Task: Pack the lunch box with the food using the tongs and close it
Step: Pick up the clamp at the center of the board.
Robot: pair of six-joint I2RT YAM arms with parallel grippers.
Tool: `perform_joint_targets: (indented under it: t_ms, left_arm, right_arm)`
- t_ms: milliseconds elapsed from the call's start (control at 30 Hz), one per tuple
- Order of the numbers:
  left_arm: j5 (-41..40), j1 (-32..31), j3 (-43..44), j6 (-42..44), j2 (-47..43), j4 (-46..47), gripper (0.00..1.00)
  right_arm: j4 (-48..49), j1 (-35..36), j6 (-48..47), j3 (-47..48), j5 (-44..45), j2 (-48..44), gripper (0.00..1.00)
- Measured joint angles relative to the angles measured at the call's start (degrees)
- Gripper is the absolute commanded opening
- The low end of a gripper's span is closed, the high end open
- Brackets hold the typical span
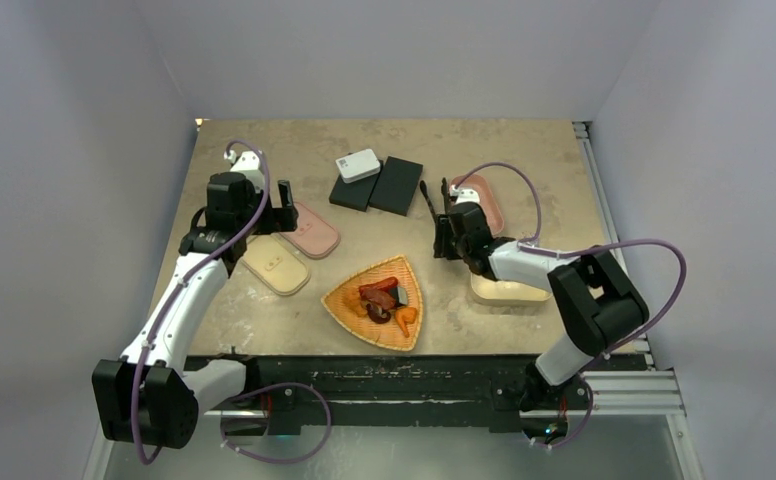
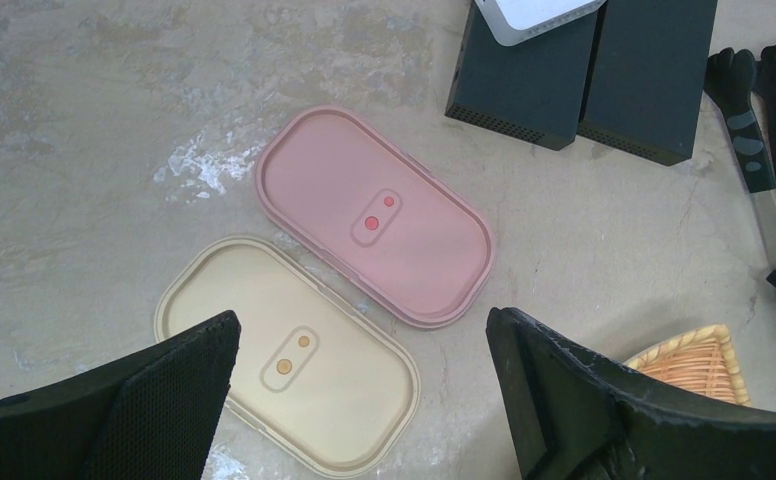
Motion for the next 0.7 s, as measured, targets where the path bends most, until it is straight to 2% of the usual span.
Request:
perform_joint_targets:
  t_ms: [233,700]
  left_arm:
    - [0.0,0.0,0.0,0.1,0.3,0.0,0.94]
    - [0.3,0.0,-0.1,0.2,0.9,0.0,0.94]
  right_arm:
    - [-0.5,4.6,2.8,3.6,5.9,2.5,0.52]
    - [1.2,4.7,6.8,5.0,11.2,6.7,0.51]
